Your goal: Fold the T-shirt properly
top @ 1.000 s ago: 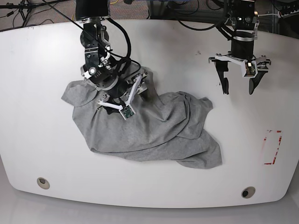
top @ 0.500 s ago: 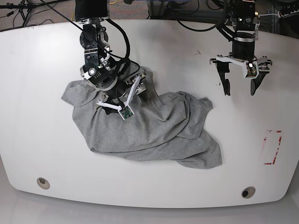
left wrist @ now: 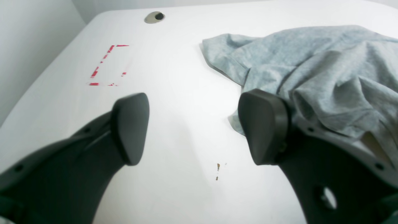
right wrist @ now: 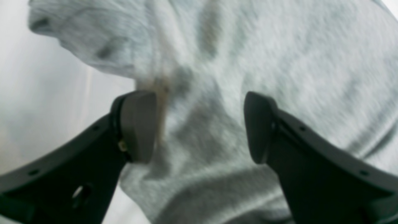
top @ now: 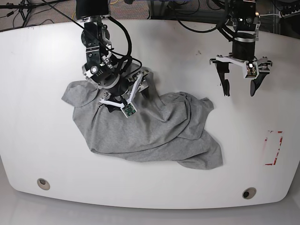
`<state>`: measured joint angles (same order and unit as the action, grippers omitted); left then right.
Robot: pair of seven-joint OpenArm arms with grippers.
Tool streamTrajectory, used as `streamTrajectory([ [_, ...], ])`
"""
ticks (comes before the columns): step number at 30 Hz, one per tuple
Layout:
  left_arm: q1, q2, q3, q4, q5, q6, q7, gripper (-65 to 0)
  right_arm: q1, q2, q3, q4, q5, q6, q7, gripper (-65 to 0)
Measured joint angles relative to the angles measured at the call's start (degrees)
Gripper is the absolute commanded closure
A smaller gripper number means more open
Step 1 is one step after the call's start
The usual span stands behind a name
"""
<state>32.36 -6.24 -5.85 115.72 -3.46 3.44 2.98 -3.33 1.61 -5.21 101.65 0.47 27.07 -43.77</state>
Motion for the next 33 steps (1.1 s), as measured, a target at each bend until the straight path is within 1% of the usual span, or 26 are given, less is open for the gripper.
streamTrajectory([
  [6,-0.1,0.0,0.0,0.0,0.0,0.2,0.0,-46.1,0.6,0.0,-0.2,0.2,1.9,0.0,0.0,-41.7],
  [11,-0.2,0.0,0.0,0.0,0.0,0.2,-0.1,-46.1,1.8,-0.1,0.5,0.0,5.8,0.2,0.1,-41.7],
  [20,-0.2,0.0,0.0,0.0,0.0,0.2,-0.5,-45.7,4.6,-0.3,0.6,-1.6,8.7,0.2,1.1,-41.7],
  [27,-0.2,0.0,-0.1,0.0,0.2,0.2,-0.8,-45.5,6.9,-0.3,0.5,-4.0,8.9,0.2,1.6,-41.8],
  [33,-0.2,0.0,-0.1,0.0,0.2,0.1,-0.9,-45.2,9.6,0.7,0.9,-7.1,8.9,0.1,1.1,-42.0],
])
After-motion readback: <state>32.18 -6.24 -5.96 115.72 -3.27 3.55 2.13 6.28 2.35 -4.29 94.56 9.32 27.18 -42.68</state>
